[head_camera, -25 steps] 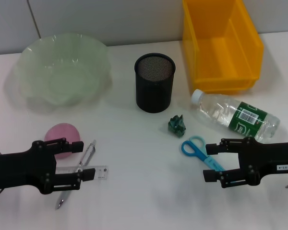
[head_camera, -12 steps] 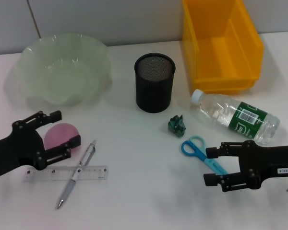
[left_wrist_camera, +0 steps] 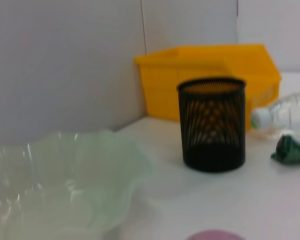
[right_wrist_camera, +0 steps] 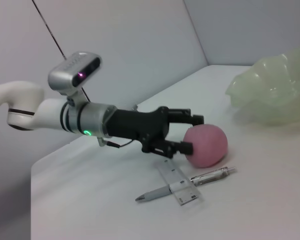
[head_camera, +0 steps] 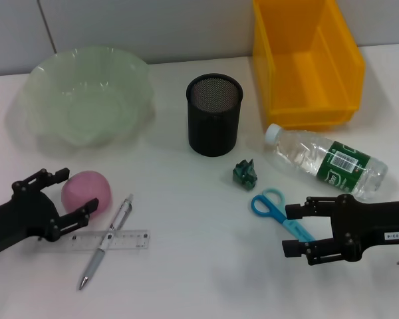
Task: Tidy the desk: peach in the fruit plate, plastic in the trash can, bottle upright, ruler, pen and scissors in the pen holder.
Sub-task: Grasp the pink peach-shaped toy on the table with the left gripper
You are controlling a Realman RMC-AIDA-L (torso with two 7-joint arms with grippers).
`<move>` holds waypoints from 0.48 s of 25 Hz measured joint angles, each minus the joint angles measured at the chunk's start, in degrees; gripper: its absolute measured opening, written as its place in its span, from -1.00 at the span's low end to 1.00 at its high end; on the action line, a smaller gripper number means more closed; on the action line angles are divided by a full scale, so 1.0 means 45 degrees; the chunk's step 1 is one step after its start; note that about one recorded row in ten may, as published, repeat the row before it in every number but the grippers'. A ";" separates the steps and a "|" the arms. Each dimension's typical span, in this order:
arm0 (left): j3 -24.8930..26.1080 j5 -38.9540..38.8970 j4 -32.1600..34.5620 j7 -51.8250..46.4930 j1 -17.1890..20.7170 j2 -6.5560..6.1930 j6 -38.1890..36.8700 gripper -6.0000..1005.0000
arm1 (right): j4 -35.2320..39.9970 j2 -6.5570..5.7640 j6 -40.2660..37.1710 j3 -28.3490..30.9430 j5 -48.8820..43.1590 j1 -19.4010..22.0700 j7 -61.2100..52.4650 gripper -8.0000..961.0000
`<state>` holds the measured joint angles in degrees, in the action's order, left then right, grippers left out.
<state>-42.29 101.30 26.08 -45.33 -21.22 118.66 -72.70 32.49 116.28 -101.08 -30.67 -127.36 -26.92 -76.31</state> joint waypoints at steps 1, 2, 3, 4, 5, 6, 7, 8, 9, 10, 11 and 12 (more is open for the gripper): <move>-0.0197 -0.0004 -0.0006 -0.0019 -0.0021 0.0005 0.0252 0.53 | -0.0004 0.0000 0.0000 0.0000 -0.0003 -0.0008 -0.0005 0.72; -0.0359 -0.0013 -0.0012 -0.0037 -0.0038 0.0008 0.0437 0.52 | -0.0011 0.0000 -0.0001 0.0000 -0.0010 -0.0018 -0.0009 0.72; -0.0564 -0.0042 -0.0026 -0.0050 -0.0070 0.0014 0.0659 0.52 | -0.0018 -0.0001 0.0000 0.0000 -0.0018 -0.0031 -0.0013 0.72; -0.0632 -0.0059 -0.0066 -0.0046 -0.0091 0.0017 0.0756 0.52 | -0.0024 -0.0001 0.0000 0.0000 -0.0026 -0.0042 -0.0014 0.72; -0.0709 -0.0079 -0.0135 -0.0026 -0.0133 0.0023 0.0869 0.52 | -0.0026 -0.0001 0.0000 0.0000 -0.0028 -0.0046 -0.0018 0.72; -0.0723 -0.0080 -0.0204 -0.0002 -0.0173 0.0025 0.0914 0.52 | -0.0027 -0.0001 0.0000 0.0000 -0.0030 -0.0050 -0.0021 0.72; -0.0728 -0.0083 -0.0268 0.0013 -0.0221 0.0026 0.0955 0.52 | -0.0033 -0.0001 0.0000 0.0000 -0.0032 -0.0052 -0.0024 0.72; -0.0728 -0.0083 -0.0268 0.0013 -0.0221 0.0026 0.0955 0.51 | -0.0040 -0.0001 -0.0001 0.0000 -0.0035 -0.0053 -0.0031 0.72; -0.0732 -0.0056 -0.0320 -0.0015 -0.0300 0.0026 0.0953 0.51 | -0.0042 -0.0001 0.0000 0.0000 -0.0037 -0.0062 -0.0033 0.72; -0.0732 -0.0056 -0.0320 -0.0015 -0.0300 0.0026 0.0953 0.51 | -0.0041 -0.0001 0.0000 0.0000 -0.0038 -0.0067 -0.0034 0.72; -0.0733 -0.0065 -0.0322 -0.0050 -0.0305 0.0025 0.0911 0.51 | -0.0041 -0.0001 0.0000 0.0000 -0.0038 -0.0067 -0.0034 0.72; -0.0732 -0.0082 -0.0324 -0.0079 -0.0309 0.0023 0.0858 0.51 | -0.0027 -0.0001 0.0000 0.0000 -0.0038 -0.0073 -0.0036 0.72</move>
<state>-45.59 100.93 24.62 -45.68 -22.61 118.77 -68.84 32.36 116.28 -101.08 -30.67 -127.53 -27.25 -76.47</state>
